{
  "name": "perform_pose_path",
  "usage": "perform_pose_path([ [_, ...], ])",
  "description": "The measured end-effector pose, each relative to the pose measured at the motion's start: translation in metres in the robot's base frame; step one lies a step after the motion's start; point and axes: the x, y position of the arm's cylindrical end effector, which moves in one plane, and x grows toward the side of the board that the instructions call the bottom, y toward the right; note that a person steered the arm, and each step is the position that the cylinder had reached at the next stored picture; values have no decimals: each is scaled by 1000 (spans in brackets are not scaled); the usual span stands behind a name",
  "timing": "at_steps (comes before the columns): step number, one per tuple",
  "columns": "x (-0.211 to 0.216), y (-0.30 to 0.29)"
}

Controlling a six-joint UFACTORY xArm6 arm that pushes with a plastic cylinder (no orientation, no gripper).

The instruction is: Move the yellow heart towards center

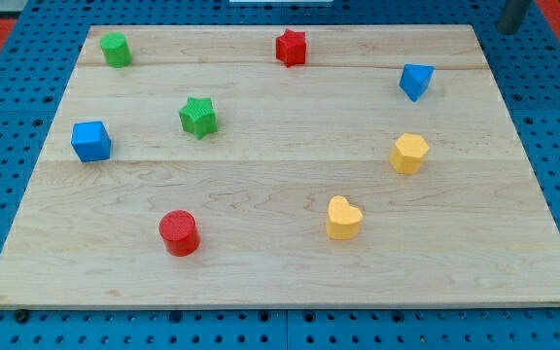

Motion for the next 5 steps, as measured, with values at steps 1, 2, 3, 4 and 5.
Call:
perform_pose_path([
  [1,1,0],
  [2,46,-3],
  [3,114,-39],
  [4,175,-93],
  [5,239,-138],
])
